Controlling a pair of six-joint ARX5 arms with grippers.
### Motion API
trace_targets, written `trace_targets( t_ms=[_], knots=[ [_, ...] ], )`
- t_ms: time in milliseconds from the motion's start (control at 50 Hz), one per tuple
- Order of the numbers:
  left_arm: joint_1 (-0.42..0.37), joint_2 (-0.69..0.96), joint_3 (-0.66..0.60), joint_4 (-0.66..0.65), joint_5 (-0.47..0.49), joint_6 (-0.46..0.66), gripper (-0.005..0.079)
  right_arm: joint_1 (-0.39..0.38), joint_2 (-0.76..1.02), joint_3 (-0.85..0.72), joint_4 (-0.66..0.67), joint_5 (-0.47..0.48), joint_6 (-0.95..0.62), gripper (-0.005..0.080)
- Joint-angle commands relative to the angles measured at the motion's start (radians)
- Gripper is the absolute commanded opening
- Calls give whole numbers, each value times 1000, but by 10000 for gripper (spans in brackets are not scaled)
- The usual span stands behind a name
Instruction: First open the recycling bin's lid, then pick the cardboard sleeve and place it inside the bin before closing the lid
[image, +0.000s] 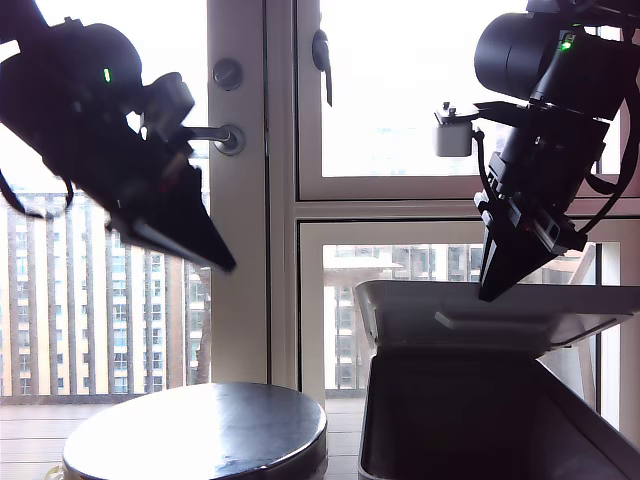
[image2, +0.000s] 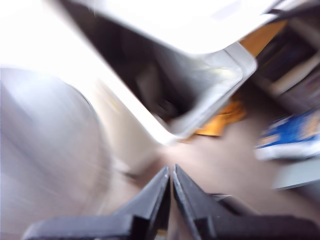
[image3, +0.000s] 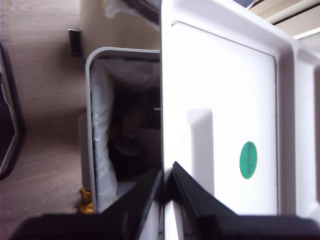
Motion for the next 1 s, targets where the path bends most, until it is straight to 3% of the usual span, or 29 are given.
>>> trace_targets(
  t_ms=[0,120,980],
  knots=[
    [-9,-25,-9,-4,-31,32,-20,11,-14,13,-35,-35,8,-13],
    [-20,-101,-9,-18,-80,35,-20,11,8,13,-54,-40,8,-13],
    [-106,-397,-9,-248,-101,15,-20,11,298,13,44,-43,5,8]
  ],
)
